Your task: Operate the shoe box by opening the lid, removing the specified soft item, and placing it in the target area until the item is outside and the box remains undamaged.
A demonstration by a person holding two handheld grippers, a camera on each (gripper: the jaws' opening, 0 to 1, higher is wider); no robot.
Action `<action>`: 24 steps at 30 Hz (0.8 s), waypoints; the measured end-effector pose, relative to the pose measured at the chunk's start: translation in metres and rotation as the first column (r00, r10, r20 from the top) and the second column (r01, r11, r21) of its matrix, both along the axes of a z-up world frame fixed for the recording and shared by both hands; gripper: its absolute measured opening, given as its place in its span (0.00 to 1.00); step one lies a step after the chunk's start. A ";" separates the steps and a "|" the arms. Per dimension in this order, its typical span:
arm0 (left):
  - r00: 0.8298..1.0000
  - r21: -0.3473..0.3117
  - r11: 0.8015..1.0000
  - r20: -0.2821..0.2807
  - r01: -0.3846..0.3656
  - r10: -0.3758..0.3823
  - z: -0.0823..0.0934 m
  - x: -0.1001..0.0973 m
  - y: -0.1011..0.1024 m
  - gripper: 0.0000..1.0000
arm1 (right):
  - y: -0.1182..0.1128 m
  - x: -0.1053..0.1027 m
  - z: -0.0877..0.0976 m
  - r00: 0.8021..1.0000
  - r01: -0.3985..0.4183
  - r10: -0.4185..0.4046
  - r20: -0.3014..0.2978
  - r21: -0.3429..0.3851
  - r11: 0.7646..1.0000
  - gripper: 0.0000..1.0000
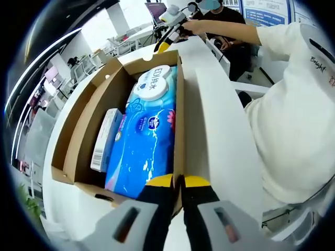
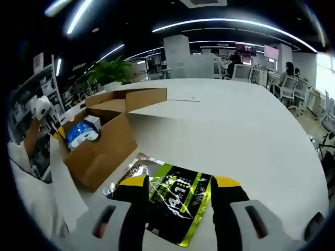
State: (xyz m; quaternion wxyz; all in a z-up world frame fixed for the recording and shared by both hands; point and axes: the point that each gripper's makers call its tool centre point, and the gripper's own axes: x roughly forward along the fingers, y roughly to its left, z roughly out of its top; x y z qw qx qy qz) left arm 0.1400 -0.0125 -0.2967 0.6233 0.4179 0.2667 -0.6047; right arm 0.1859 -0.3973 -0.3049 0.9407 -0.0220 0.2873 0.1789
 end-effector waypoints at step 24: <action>1.000 -0.009 1.000 -0.001 -0.003 0.003 0.000 -0.003 0.000 0.04 | 0.038 -0.003 -0.027 0.998 -0.023 0.024 0.055 -0.013 1.000 0.70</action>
